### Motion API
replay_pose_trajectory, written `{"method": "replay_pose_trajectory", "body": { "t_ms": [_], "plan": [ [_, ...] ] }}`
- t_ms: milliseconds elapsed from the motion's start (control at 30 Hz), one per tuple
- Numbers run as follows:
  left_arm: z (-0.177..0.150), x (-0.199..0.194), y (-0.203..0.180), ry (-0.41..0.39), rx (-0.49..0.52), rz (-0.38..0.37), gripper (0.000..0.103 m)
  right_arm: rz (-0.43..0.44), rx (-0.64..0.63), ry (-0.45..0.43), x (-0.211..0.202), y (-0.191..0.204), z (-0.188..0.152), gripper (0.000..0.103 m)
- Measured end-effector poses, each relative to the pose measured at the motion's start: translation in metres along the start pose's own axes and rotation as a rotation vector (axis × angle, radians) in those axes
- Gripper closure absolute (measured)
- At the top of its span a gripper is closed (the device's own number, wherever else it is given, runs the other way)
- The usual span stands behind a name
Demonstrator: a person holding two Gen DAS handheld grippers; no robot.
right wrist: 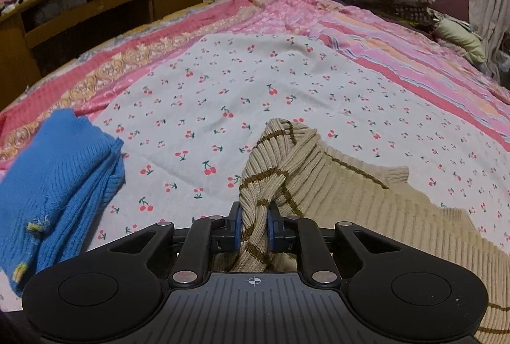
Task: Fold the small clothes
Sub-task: 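Lift the gripped sweater edge with the right tool and fold it over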
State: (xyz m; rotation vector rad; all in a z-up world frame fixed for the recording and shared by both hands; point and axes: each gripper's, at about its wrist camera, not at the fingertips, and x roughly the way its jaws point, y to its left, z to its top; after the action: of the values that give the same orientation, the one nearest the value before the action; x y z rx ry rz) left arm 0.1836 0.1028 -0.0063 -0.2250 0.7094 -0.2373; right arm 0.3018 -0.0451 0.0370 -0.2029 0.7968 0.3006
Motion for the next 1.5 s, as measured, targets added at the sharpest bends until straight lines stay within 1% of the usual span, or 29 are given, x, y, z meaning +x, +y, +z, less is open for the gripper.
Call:
{"method": "replay_pose_trajectory", "body": {
  "t_ms": [100, 300, 367, 467, 533, 667, 1033, 1267, 1367, 1500],
  "plan": [
    [0.002, 0.000, 0.001, -0.003, -0.008, -0.009, 0.064, 0.009, 0.023, -0.005, -0.005, -0.008, 0.000, 0.089],
    [-0.001, 0.002, -0.008, 0.006, 0.032, -0.001, 0.064, 0.015, 0.051, -0.009, -0.013, -0.019, -0.002, 0.090],
    [-0.002, 0.001, -0.013, 0.007, 0.053, 0.013, 0.064, 0.015, 0.053, -0.009, -0.015, -0.020, -0.003, 0.090],
    [-0.001, 0.000, -0.016, 0.007, 0.060, 0.028, 0.067, 0.015, 0.052, -0.009, -0.015, -0.021, -0.003, 0.090],
    [-0.001, -0.002, -0.018, 0.004, 0.059, 0.030, 0.071, 0.013, 0.053, -0.010, -0.017, -0.022, -0.004, 0.090],
    [-0.001, -0.003, -0.023, -0.004, 0.089, 0.043, 0.076, 0.011, 0.057, -0.012, -0.021, -0.025, -0.007, 0.090],
    [0.000, 0.003, -0.022, 0.014, 0.079, 0.051, 0.074, 0.010, 0.050, -0.010, -0.024, -0.026, -0.008, 0.090],
    [-0.001, 0.006, -0.023, 0.017, 0.096, 0.047, 0.074, 0.008, 0.044, -0.006, -0.022, -0.024, -0.007, 0.090],
    [-0.001, 0.003, -0.025, 0.004, 0.107, 0.041, 0.081, 0.009, 0.045, -0.009, -0.022, -0.024, -0.007, 0.090],
    [0.001, -0.006, -0.027, -0.035, 0.097, 0.024, 0.084, 0.014, 0.056, -0.019, -0.025, -0.028, -0.006, 0.090]
  ]
}}
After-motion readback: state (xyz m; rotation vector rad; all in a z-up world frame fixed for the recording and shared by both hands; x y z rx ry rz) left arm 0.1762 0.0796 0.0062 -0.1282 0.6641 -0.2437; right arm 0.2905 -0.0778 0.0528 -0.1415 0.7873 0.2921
